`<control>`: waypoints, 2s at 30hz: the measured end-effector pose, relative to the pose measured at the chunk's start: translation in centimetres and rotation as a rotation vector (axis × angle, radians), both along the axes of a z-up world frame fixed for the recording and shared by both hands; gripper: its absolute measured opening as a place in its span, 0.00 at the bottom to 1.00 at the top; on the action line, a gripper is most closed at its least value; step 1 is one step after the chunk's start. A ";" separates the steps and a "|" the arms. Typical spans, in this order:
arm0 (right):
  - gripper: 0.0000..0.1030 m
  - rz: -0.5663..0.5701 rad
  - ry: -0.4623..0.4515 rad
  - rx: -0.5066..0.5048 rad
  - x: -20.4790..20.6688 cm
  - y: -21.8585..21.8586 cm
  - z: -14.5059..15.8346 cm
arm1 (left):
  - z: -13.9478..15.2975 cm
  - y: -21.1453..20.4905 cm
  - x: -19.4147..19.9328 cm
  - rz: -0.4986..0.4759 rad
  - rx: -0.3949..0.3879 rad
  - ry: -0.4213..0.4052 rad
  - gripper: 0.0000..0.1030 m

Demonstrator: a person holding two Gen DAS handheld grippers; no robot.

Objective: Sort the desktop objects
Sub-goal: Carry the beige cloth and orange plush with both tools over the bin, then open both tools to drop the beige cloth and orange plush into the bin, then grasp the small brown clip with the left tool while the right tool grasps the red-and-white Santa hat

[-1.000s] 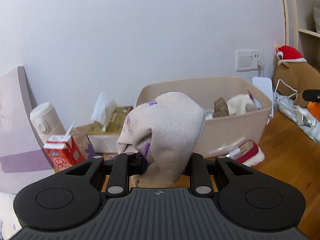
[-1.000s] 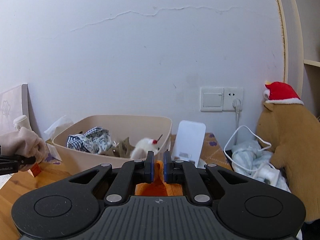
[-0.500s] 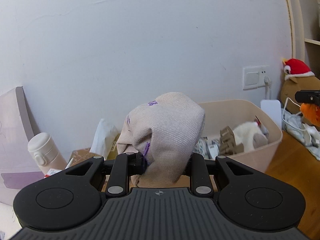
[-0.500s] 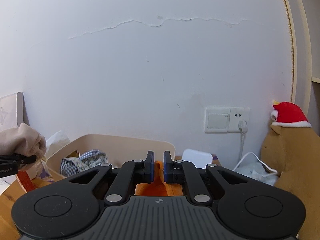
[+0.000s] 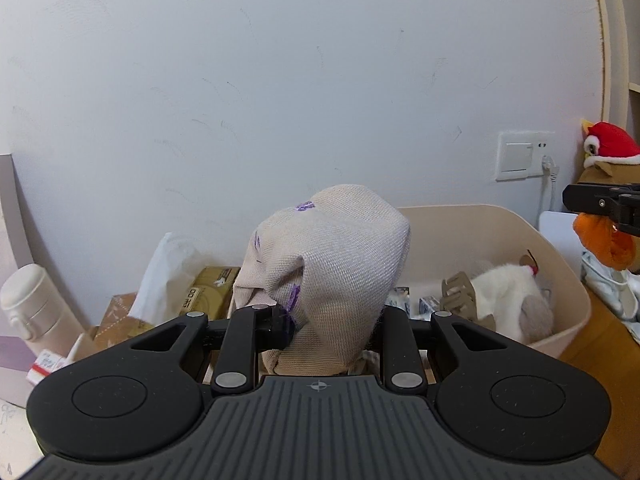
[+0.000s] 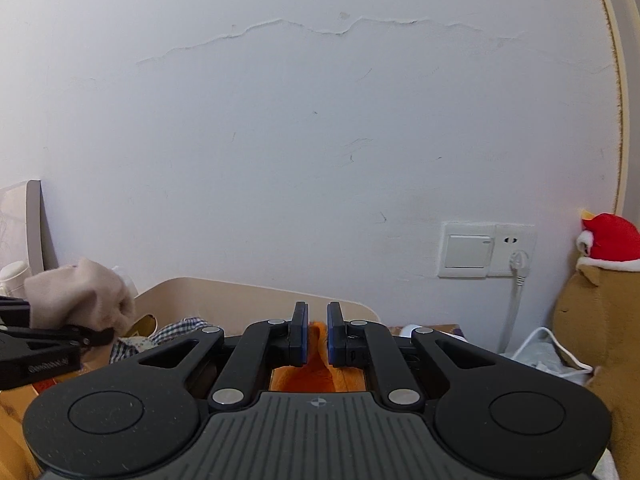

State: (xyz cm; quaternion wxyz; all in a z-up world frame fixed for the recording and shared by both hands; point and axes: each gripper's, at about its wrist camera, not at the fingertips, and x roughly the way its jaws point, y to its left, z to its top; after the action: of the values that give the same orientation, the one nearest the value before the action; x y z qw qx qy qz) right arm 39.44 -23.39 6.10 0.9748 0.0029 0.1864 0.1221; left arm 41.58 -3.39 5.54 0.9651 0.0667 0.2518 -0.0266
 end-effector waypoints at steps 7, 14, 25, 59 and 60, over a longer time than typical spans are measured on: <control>0.09 0.016 0.042 0.042 3.3 1.2 -0.8 | -0.7 -1.3 2.8 0.001 -0.010 0.012 0.23; 0.09 0.031 0.124 0.007 6.5 2.9 -2.7 | -2.0 -1.5 4.5 -0.012 -0.035 0.066 0.25; 0.75 0.053 0.149 -0.084 6.6 3.5 -4.9 | -2.0 -1.6 3.5 -0.027 -0.012 0.038 0.75; 1.00 0.031 0.226 0.033 -5.7 0.8 -7.7 | -5.1 1.8 -8.1 -0.033 -0.001 0.054 0.83; 1.00 0.030 0.241 0.030 -5.8 0.9 -8.3 | -5.6 1.8 -8.4 -0.035 -0.001 0.065 0.83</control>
State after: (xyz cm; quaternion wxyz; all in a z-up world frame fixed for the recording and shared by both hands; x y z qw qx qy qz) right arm 33.61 -22.47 -2.22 0.9433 0.0292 0.3002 0.1383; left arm 33.20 -1.56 -0.01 0.9558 0.0698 0.2819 -0.0459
